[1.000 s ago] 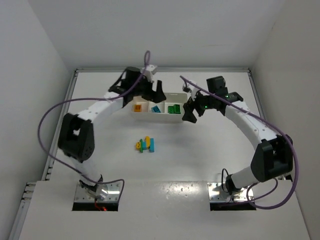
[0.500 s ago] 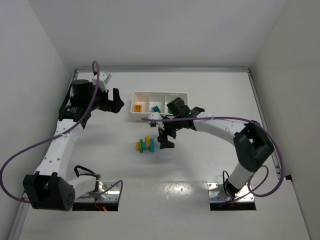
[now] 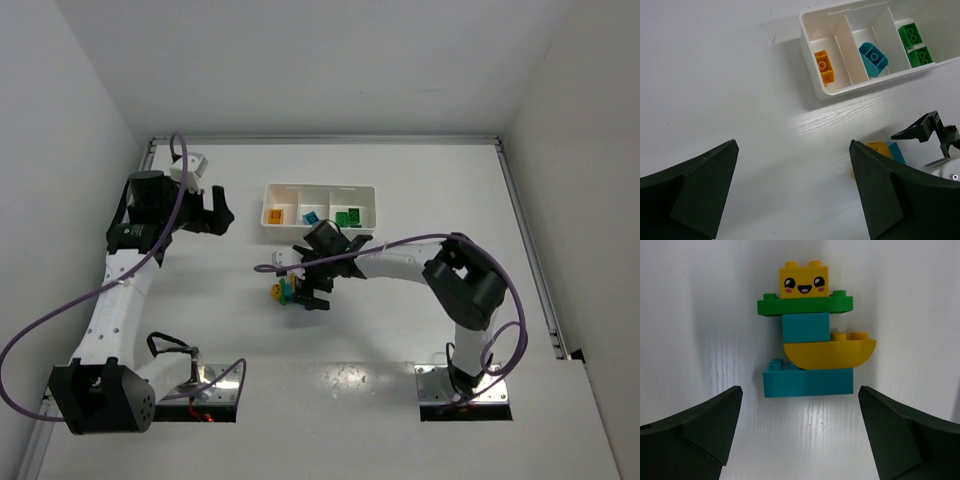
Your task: Sort the legos into containers by color
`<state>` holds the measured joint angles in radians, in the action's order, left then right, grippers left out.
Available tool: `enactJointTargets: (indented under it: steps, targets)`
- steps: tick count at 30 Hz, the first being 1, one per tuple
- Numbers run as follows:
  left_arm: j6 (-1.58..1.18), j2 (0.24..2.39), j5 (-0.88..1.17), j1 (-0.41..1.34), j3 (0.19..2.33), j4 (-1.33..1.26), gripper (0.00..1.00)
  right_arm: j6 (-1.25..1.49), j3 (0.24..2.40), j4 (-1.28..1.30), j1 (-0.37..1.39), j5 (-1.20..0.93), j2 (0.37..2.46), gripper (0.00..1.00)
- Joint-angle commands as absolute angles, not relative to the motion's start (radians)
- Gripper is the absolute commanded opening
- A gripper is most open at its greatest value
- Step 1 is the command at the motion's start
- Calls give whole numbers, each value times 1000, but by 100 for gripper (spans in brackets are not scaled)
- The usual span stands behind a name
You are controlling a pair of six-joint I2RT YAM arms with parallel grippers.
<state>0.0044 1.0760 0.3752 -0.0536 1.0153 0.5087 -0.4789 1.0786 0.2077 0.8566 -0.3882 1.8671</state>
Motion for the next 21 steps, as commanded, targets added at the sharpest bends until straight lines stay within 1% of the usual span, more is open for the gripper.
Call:
enactJointTargets:
  steps: [1, 11, 12, 15, 16, 18, 19, 21]
  targets:
    - [21, 1051, 387, -78, 1000, 502, 100, -436, 1121, 127, 877, -318, 1873, 100]
    - [31, 1051, 407, -87, 980, 502, 100, -426, 1161, 137, 877, -345, 1924, 100]
    - [31, 1051, 407, -87, 980, 502, 100, -426, 1161, 147, 877, -345, 1934, 97]
    - [31, 1060, 417, -87, 980, 502, 100, -436, 1161, 147, 877, -368, 1934, 83]
    - [31, 1060, 428, -87, 980, 502, 100, -446, 1161, 156, 877, -368, 1943, 70]
    - [31, 1060, 428, -87, 980, 502, 100, -446, 1161, 156, 867, -382, 1944, 58]
    - [31, 1060, 428, -87, 980, 502, 100, -456, 1149, 166, 867, -382, 1944, 49]
    - [40, 1069, 458, -87, 971, 502, 100, -469, 1149, 175, 867, -396, 1934, 36]
